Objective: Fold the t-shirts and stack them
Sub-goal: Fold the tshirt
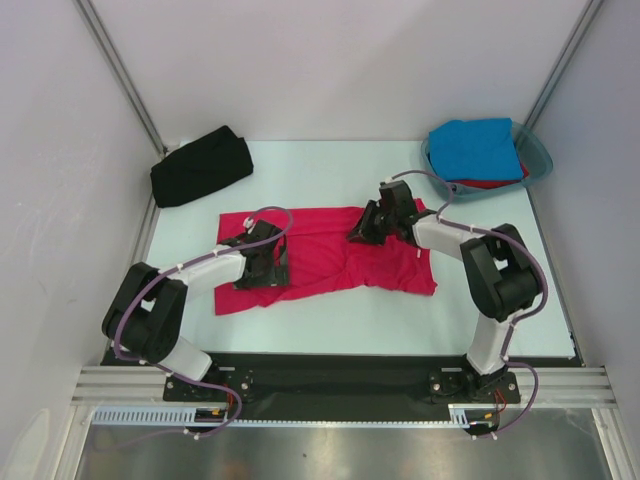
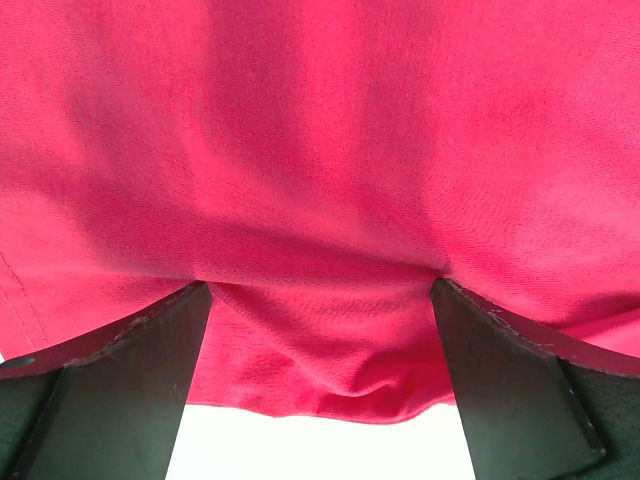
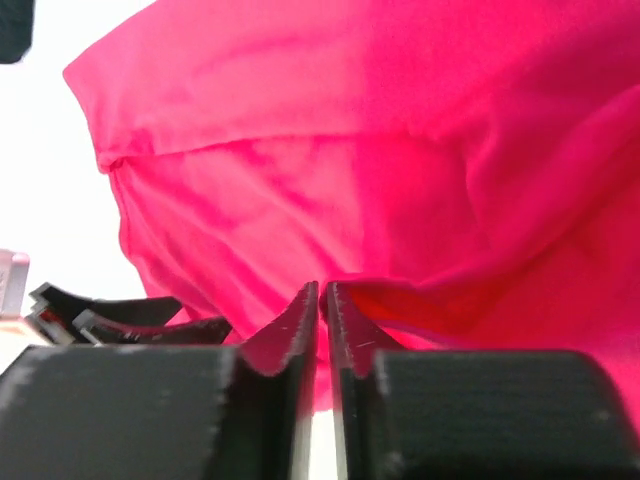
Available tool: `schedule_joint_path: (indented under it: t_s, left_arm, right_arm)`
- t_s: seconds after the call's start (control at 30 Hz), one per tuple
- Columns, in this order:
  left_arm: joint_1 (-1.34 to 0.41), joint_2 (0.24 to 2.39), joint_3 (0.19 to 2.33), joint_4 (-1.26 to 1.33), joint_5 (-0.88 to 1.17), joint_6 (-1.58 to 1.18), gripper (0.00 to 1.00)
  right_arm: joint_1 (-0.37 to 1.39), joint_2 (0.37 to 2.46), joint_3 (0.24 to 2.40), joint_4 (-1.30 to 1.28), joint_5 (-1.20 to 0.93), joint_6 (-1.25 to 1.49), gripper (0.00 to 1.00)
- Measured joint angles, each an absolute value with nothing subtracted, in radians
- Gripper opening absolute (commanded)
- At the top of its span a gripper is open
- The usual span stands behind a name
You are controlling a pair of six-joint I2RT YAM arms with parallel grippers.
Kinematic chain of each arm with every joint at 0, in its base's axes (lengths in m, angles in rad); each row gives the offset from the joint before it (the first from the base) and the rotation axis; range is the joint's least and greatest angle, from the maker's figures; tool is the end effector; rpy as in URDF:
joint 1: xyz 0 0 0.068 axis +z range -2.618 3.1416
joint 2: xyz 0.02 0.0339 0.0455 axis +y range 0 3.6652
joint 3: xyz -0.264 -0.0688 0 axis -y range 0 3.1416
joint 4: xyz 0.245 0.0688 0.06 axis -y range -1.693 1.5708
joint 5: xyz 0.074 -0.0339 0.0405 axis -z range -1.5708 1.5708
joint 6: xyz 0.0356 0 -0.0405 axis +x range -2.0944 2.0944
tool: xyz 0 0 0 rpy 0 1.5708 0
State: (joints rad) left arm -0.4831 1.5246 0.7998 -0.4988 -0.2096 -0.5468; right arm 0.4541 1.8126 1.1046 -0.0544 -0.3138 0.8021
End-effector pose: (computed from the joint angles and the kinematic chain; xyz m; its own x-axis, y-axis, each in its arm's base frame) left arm 0.2408 -0.1179 0.1574 -0.9150 -0.0944 -0.3924 -0.0984 0.9951 -0.0098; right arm 0.3424 0.1794 0.1816 -0.8756 0.3334 -0.3495 0.0166 0.7439 0.6680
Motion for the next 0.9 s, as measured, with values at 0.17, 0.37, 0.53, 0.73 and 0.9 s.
schedule_joint_path:
  t_s: [0.17,0.37,0.53,0.73,0.9]
  left_arm:
    - [-0.483,1.525,0.8,-0.499,-0.21,-0.547,1.0]
    - [-0.483,1.525,0.8,-0.499,-0.21,-0.547,1.0]
    - [-0.483,1.525,0.8,-0.499,-0.21,-0.548,1.0]
    - [-0.483,1.524,0.8,-0.497,-0.206,-0.546,1.0]
    - [-0.483,1.524,0.8,-0.496,-0.2,-0.539,1.0]
  right_arm:
    - [0.454,1.882,1.15,-0.06,-0.321,0.761,0.46]
    - [0.456,1.879,1.175,-0.154,-0.198,0.667,0.47]
    - [0.458,1.724,1.161,-0.282,-0.01,0.581,0.48]
    - [0.451,1.443,1.101,-0.405,0.181,0.537,0.49]
    - [0.457,1.419,1.04,-0.518,0.296,0.552,0.48]
